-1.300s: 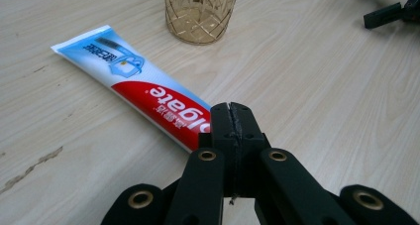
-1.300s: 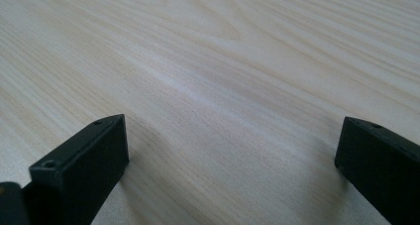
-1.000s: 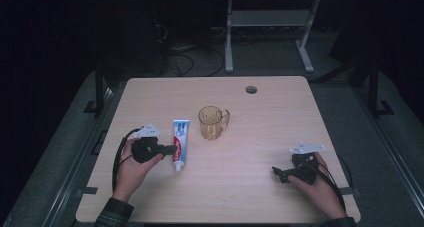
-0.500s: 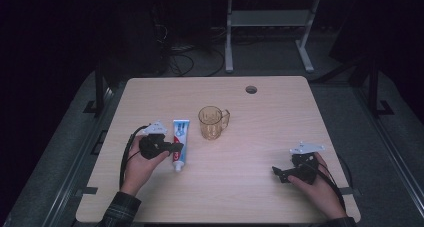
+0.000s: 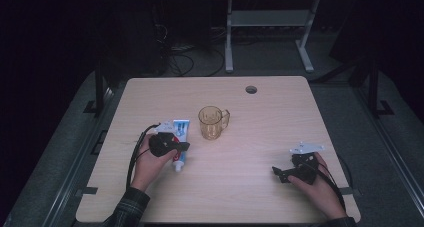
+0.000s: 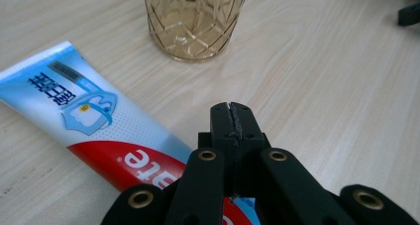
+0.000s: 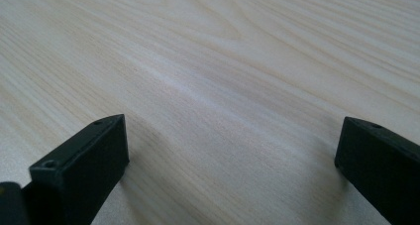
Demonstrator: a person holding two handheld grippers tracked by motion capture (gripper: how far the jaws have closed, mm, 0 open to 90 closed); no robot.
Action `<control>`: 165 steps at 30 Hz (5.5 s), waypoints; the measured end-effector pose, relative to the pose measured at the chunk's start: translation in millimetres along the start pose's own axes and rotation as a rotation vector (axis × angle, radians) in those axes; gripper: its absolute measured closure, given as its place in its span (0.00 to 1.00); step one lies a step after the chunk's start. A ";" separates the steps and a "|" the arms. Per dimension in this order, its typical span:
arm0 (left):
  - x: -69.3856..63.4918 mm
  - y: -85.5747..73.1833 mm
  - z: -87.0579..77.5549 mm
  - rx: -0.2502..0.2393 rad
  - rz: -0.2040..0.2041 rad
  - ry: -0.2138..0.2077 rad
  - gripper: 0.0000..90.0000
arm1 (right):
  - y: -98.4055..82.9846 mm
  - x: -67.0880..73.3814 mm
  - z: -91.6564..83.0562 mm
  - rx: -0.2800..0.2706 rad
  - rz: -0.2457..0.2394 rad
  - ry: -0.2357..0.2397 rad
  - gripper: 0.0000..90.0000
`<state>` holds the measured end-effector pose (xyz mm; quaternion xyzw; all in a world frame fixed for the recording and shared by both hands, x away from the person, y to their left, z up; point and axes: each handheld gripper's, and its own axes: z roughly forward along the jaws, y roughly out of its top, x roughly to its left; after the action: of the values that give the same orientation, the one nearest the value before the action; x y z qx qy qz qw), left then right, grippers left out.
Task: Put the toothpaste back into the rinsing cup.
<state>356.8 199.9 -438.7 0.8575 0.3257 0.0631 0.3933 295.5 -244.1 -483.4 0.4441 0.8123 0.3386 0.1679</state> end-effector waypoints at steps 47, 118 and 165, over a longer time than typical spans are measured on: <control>14.1 -13.1 -18.9 0.043 -0.041 0.102 0.99 | 0.1 0.2 0.1 0.000 -0.005 0.005 0.00; 48.7 43.4 53.0 0.280 -0.045 0.234 0.37 | 0.1 0.2 0.1 0.000 -0.005 0.005 0.00; 46.9 46.5 38.1 0.262 -0.069 0.152 0.80 | 0.1 0.2 0.1 0.000 -0.005 0.005 0.00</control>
<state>430.9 182.0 -438.3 0.8825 0.3892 0.0715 0.2543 295.6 -243.9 -483.4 0.4413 0.8138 0.3394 0.1666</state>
